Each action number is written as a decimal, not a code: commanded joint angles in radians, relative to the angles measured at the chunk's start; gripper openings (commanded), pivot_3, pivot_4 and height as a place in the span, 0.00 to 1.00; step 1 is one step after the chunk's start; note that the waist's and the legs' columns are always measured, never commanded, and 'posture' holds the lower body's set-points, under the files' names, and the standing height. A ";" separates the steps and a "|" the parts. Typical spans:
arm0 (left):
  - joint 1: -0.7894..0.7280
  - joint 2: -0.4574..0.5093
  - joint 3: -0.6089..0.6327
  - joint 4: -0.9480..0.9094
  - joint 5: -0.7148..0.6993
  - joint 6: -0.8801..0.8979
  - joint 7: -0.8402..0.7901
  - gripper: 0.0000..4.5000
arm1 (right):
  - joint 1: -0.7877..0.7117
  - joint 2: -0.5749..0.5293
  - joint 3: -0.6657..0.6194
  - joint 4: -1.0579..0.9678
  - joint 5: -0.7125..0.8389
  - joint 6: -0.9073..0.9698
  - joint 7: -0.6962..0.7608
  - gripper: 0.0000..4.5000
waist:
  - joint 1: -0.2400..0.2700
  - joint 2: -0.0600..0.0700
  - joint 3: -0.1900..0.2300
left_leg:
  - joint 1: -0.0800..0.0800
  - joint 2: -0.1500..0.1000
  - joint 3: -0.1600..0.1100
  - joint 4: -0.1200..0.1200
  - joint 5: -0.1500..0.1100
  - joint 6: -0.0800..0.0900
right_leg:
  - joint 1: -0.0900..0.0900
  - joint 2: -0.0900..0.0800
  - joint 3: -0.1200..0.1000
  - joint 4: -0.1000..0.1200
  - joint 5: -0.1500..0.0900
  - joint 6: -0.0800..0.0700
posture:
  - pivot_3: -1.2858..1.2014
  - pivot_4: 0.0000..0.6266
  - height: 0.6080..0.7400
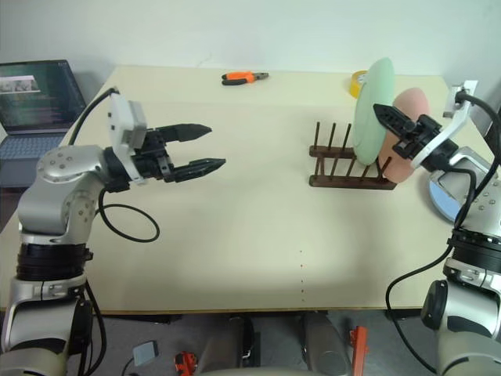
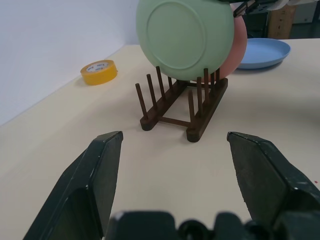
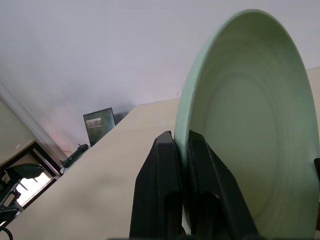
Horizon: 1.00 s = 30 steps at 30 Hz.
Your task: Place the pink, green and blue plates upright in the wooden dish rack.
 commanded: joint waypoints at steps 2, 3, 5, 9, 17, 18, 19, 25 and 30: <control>-0.016 0.005 -0.002 -0.026 -0.003 0.003 0.001 0.81 | -0.003 -0.021 0.008 -0.032 -0.029 -0.025 -0.004 0.00 | 0.000 0.000 0.000 | 0.000 0.000 0.000 0.000 0.000 0.000 | 0.000 0.000 0.000 0.000 0.000 0.000 | 0.52 0.24 1.00; -0.016 0.004 -0.003 -0.026 -0.003 0.003 0.002 0.81 | -0.004 -0.019 0.011 -0.033 -0.035 -0.028 -0.009 0.00 | 0.000 0.000 0.000 | 0.000 0.000 0.000 0.000 0.000 0.000 | 0.000 0.000 0.000 0.000 0.000 0.000 | 0.52 0.24 1.00; -0.016 0.004 -0.005 -0.027 -0.002 0.003 0.003 0.81 | -0.003 -0.020 0.018 -0.034 -0.048 -0.033 -0.011 0.00 | 0.000 0.000 0.000 | 0.000 0.000 0.000 0.000 0.000 0.000 | 0.000 0.000 0.000 0.000 0.000 0.000 | 0.52 0.24 1.00; -0.014 0.007 -0.005 -0.030 -0.006 0.003 0.003 0.82 | -0.005 -0.015 0.018 -0.036 -0.047 -0.029 -0.013 0.12 | 0.000 0.000 0.000 | 0.000 0.000 0.000 0.000 0.000 0.000 | 0.000 0.000 0.000 0.000 0.000 0.000 | 0.52 0.24 1.00; -0.014 0.010 -0.003 -0.033 -0.007 0.005 0.002 0.82 | -0.004 -0.006 0.019 -0.036 -0.059 -0.039 -0.018 0.68 | 0.000 0.000 0.000 | 0.000 0.000 0.000 0.000 0.000 0.000 | 0.000 0.000 0.000 0.000 0.000 0.000 | 0.52 0.24 1.00; -0.013 0.011 -0.003 -0.034 -0.008 0.005 0.002 0.82 | -0.004 -0.006 0.019 -0.037 -0.059 -0.039 -0.019 0.75 | 0.000 0.000 0.000 | 0.000 0.000 0.000 0.000 0.000 0.000 | 0.000 0.000 0.000 0.000 0.000 0.000 | 0.52 0.24 1.00; -0.013 0.011 -0.003 -0.034 -0.007 0.005 0.003 0.82 | -0.003 -0.005 0.018 -0.039 -0.058 -0.040 -0.020 0.84 | 0.000 0.000 0.000 | 0.000 0.000 0.000 0.000 0.000 0.000 | 0.000 0.000 0.000 0.000 0.000 0.000 | 0.52 0.24 1.00; -0.013 0.010 -0.004 -0.035 -0.006 0.009 0.003 0.82 | -0.018 -0.005 0.008 -0.041 -0.079 -0.073 -0.050 1.00 | 0.000 0.000 0.000 | 0.000 0.000 0.000 0.000 0.000 0.000 | 0.000 0.000 0.000 0.000 0.000 0.000 | 0.52 0.24 1.00; -0.018 0.006 -0.004 -0.034 -0.007 0.010 0.003 0.82 | -0.027 -0.024 0.023 -0.067 -0.096 -0.091 -0.048 1.00 | 0.000 0.000 0.000 | 0.000 0.000 0.000 0.000 0.000 0.000 | 0.000 0.000 0.000 0.000 0.000 0.000 | 0.52 0.24 1.00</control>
